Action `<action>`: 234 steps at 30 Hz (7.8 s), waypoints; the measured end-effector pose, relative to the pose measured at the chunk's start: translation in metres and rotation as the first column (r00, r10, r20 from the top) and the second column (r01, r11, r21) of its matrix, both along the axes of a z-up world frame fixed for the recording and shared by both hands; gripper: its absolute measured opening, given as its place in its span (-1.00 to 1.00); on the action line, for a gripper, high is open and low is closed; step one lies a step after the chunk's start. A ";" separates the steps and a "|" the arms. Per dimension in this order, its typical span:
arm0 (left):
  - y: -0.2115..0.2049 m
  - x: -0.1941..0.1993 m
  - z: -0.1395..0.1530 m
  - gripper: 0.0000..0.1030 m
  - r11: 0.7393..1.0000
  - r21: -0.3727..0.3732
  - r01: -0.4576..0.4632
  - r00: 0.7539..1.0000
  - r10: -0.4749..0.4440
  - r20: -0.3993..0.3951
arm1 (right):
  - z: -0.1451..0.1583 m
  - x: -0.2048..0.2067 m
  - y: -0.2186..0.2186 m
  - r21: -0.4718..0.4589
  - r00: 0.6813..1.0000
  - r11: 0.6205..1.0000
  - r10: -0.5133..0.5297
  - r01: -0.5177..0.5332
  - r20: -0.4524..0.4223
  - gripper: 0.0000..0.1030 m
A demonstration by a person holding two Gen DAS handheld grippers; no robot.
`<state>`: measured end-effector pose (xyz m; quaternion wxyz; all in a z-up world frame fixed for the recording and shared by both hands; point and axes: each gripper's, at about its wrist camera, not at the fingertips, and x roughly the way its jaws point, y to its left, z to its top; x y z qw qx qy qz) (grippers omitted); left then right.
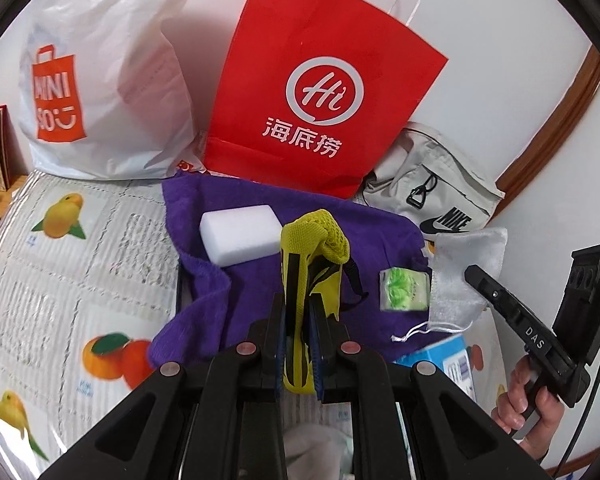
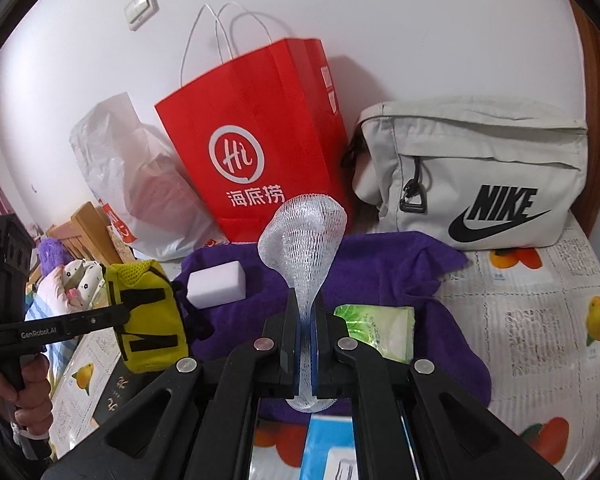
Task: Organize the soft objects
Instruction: 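Carry the pouch and the mesh bag toward the purple towel with both tools, then release the mesh bag onto the towel with the right tool while the left tool releases the pouch there, then grasp the green sachet with the right tool while the left tool approaches the white glove, then grasp and lift the white glove with the left tool while the right tool holds the green sachet, then carry the green sachet and white glove over the purple towel with both tools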
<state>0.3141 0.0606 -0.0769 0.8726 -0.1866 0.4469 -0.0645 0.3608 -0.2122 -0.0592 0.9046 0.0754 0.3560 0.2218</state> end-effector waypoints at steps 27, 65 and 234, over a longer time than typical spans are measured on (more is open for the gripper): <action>0.012 0.049 -0.052 -0.60 1.000 0.029 0.012 0.994 -0.009 -0.110 | -0.060 0.052 0.013 -0.092 0.980 0.996 0.002 -0.021 -0.198 -0.36; 0.014 -0.119 0.012 0.13 0.980 0.189 -0.060 0.997 0.052 0.048 | -0.030 -0.172 0.018 -0.113 0.992 0.994 -0.007 -0.007 -0.123 0.25; 0.009 -0.207 0.014 -0.75 0.990 0.140 -0.033 0.991 0.015 0.133 | -0.020 -0.249 -0.036 -0.169 0.996 0.982 -0.087 0.084 -0.009 -0.36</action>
